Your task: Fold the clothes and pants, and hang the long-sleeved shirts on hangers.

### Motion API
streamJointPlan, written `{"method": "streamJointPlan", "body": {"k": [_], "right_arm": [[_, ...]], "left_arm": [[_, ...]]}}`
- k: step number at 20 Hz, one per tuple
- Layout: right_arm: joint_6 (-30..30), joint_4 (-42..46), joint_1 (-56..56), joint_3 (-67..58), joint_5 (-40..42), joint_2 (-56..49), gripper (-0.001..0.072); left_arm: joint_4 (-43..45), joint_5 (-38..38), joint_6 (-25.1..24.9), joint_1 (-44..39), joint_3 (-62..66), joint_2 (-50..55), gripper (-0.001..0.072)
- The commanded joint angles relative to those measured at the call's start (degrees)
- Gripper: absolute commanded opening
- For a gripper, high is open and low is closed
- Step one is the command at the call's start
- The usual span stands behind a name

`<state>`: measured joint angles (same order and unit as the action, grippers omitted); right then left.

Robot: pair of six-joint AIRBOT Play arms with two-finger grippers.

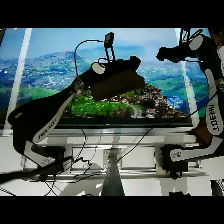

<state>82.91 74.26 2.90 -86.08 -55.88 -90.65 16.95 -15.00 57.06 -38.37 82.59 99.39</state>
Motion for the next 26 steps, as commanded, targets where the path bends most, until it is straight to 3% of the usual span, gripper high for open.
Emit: {"method": "streamJointPlan", "body": {"k": [1, 4, 7, 9, 13, 17, 21, 26], "right_arm": [[-0.3, -4.2, 2.5, 0.0, 0.2, -2.5, 0.056], [-7.2, -18.7, 2.5, 0.0, -3.5, -6.8, 0.0559], [-20.6, -36.1, 1.1, 0.0, -15.3, -11.6, 0.0559], [-25.6, -33.8, -2.2, 0.0, -13.7, -12.7, 0.0624], [-20.5, -17.3, -10.0, 0.0, -2.1, -13.1, 0.0653], [-14.8, -13.5, -12.6, -0.1, 1.9, -14.5, 0.0652], [-7.3, -13.4, -10.4, -3.9, -1.3, -18.2, 0.0652], [-6.9, -26.9, -8.7, -9.3, -14.0, -23.8, 0.0652]], "left_arm": [[3.0, -1.9, 0.0, 0.7, 2.6, 1.3, 0.0705], [10.2, -10.8, 0.0, 5.2, 2.6, -0.8, 0.0705], [13.0, -17.0, 0.0, 10.2, 2.6, -2.4, 0.0705], [13.0, -20.3, 0.0, 12.7, 2.6, -2.9, 0.0705], [13.0, -25.5, 0.0, 14.5, 2.6, -2.9, 0.0704], [13.0, -26.6, 0.0, 14.5, 2.6, -2.9, 0.0704], [13.0, -29.4, 0.0, 14.6, 2.6, -2.9, 0.0704], [13.1, -29.8, 0.0, 14.7, 2.6, -2.7, 0.0704]]}}
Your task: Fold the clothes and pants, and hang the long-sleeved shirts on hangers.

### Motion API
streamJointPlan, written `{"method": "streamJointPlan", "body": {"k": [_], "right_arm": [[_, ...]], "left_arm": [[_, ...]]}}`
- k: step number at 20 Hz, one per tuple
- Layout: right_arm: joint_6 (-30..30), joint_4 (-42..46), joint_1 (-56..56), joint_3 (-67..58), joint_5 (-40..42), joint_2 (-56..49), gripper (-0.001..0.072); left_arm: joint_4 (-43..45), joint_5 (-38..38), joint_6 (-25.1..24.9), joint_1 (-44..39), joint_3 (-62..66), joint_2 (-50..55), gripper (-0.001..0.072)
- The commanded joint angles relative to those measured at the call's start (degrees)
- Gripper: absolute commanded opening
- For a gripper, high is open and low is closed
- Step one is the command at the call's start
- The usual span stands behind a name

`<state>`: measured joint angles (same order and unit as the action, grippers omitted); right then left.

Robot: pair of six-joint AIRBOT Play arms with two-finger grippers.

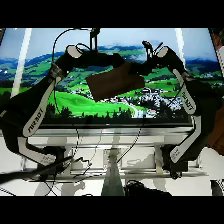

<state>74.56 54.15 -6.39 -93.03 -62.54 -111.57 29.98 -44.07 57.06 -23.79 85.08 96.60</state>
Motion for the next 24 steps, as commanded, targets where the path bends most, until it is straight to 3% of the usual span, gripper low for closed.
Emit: {"method": "streamJointPlan", "body": {"k": [1, 4, 5, 6, 7, 11, 15, 19, 24], "right_arm": [[1.5, -7.9, 0.5, -2.4, -9.6, -4.2, 0.0652], [0.3, -13.6, -0.9, -2.4, -16.9, -7.6, 0.0647], [-1.9, -14.1, -1.9, -2.4, -15.8, -7.8, 0.0536], [-2.7, -13.8, -2.6, -2.6, -13.9, -7.6, 0.0252], [-2.7, -13.7, -3.0, -3.3, -12.4, -7.3, 0.0015], [-1.0, -5.8, -0.6, -9.7, -9.4, -3.3, 0.0015], [8.1, 9.1, 7.3, -14.4, -10.9, 5.1, 0.0015], [16.4, 22.3, 19.8, -14.8, -17.1, 15.0, 0.0014], [22.0, 33.6, 37.7, -14.8, -27.6, 23.2, 0.0015]], "left_arm": [[0.1, -0.7, 0.0, 0.1, 0.1, 0.1, 0.0704], [1.5, -0.6, 0.0, 0.3, 0.1, 0.1, 0.0704], [3.1, -0.6, 0.0, 0.5, 0.1, 0.1, 0.0704], [5.2, -0.6, 0.0, 0.8, 0.1, 0.1, 0.0704], [7.1, -0.8, 0.0, 1.2, 0.1, -0.1, 0.0703], [13.7, -2.0, 0.0, 4.2, 0.1, -3.8, 0.0694], [20.9, -5.8, 0.0, 7.0, 0.1, -12.3, 0.0693], [21.7, -11.4, 0.0, 9.4, 0.1, -20.9, 0.0694], [21.7, -13.9, 0.0, 10.9, 0.1, -28.9, 0.0694]]}}
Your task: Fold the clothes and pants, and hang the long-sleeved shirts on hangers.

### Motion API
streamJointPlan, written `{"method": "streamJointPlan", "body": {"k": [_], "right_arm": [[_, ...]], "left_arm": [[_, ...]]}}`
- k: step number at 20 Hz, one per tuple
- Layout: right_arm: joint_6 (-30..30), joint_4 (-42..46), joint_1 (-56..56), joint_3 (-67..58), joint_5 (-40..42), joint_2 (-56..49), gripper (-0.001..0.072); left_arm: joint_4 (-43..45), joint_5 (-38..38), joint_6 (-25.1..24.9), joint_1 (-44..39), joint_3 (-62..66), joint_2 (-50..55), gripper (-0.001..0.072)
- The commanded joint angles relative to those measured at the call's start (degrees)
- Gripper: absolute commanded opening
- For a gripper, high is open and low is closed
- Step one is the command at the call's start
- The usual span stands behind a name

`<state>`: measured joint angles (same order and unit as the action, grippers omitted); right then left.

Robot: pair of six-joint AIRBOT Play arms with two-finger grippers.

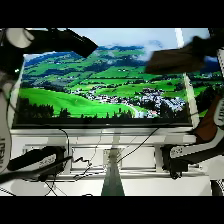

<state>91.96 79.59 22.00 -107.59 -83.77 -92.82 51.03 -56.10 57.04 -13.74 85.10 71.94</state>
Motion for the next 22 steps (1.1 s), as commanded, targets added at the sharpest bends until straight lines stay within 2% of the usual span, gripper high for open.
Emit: {"method": "streamJointPlan", "body": {"k": [1, 4, 5, 9, 12, 13, 14, 15, 16, 18, 19, 20, 22], "right_arm": [[5.0, 9.0, 12.5, -0.2, -8.6, 5.2, 0.0015], [5.6, 12.7, 21.2, -0.2, -16.7, 6.0, 0.0014], [7.6, 15.1, 23.2, -0.2, -18.2, 6.1, 0.0014], [12.5, 24.8, 28.3, -0.2, -16.0, 8.7, 0.0014], [12.6, 25.6, 31.1, -0.2, -17.1, 9.0, 0.0025], [12.6, 25.5, 31.7, -0.2, -17.0, 8.8, 0.0185], [12.5, 25.5, 32.1, -0.1, -17.0, 8.8, 0.0468], [11.9, 25.4, 32.3, 0.1, -17.2, 8.7, 0.0643], [11.8, 25.4, 32.3, 0.4, -17.3, 8.7, 0.0636], [11.9, 24.7, 32.2, 1.0, -17.5, 8.7, 0.0573], [11.9, 23.5, 32.2, 1.4, -17.4, 8.7, 0.0417], [11.9, 21.9, 32.2, 1.6, -17.1, 8.7, 0.0296], [11.9, 15.0, 32.2, 1.7, -15.7, 8.7, 0.0098]], "left_arm": [[0.6, -1.9, 0.0, 0.8, 0.0, -5.2, 0.0694], [0.6, -1.9, 0.0, 0.8, 0.0, -6.8, 0.0693], [0.6, -1.9, 0.0, 0.8, 0.0, -6.9, 0.0694], [0.5, -1.9, 0.0, 0.8, 0.0, -6.9, 0.0694], [0.4, -1.9, 0.0, 0.8, 0.0, -6.9, 0.0694], [0.4, -1.9, 0.0, 0.8, 0.0, -6.9, 0.0694], [0.4, -1.9, 0.0, 0.8, 0.0, -6.9, 0.0694], [0.4, -1.9, 0.0, 0.8, 0.0, -6.9, 0.0694], [0.4, -1.9, 0.0, 0.8, 0.0, -6.9, 0.0694], [0.4, -1.9, 0.0, 0.8, 0.0, -6.9, 0.0694], [0.4, -1.9, 0.0, 0.8, 0.0, -6.9, 0.0694], [0.4, -1.9, 0.0, 0.8, 0.0, -6.9, 0.0694], [0.4, -1.9, 0.0, 0.8, 0.0, -6.9, 0.0694]]}}
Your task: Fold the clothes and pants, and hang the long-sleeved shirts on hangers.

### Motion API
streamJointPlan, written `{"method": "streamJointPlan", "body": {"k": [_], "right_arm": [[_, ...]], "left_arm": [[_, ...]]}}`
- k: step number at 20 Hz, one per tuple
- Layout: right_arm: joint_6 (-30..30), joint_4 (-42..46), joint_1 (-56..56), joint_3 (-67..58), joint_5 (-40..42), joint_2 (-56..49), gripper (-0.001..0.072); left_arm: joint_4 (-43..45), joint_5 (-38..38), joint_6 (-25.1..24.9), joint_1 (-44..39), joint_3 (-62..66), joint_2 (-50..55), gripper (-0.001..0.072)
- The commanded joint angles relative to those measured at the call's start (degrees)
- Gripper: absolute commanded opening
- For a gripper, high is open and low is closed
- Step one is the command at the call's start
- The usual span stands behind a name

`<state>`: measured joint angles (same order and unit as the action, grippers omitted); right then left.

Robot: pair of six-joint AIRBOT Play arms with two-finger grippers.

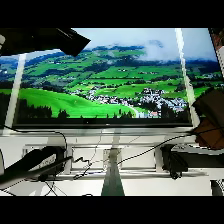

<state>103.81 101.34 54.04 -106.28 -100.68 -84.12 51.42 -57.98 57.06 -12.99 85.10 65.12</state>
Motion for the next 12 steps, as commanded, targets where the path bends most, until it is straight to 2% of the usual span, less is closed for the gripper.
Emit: {"method": "streamJointPlan", "body": {"k": [1, 4, 9, 12], "right_arm": [[-0.3, -11.2, -0.2, 0.3, 1.9, 0.0, 0.0015], [-2.9, -17.2, -5.6, 0.3, 2.7, 0.0, 0.0014], [-4.8, -16.5, -25.3, 0.3, 5.5, 0.2, 0.0014], [-8.4, -11.2, -39.1, 0.3, 6.4, 0.5, 0.0014]], "left_arm": [[0.0, 0.0, 0.0, 0.0, 0.0, 0.0, 0.0694], [0.0, 0.0, 0.0, 0.0, 0.0, 0.0, 0.0694], [0.0, 0.0, 0.0, 0.0, 0.0, 0.0, 0.0694], [0.0, 0.0, 0.0, 0.0, 0.0, 0.0, 0.0694]]}}
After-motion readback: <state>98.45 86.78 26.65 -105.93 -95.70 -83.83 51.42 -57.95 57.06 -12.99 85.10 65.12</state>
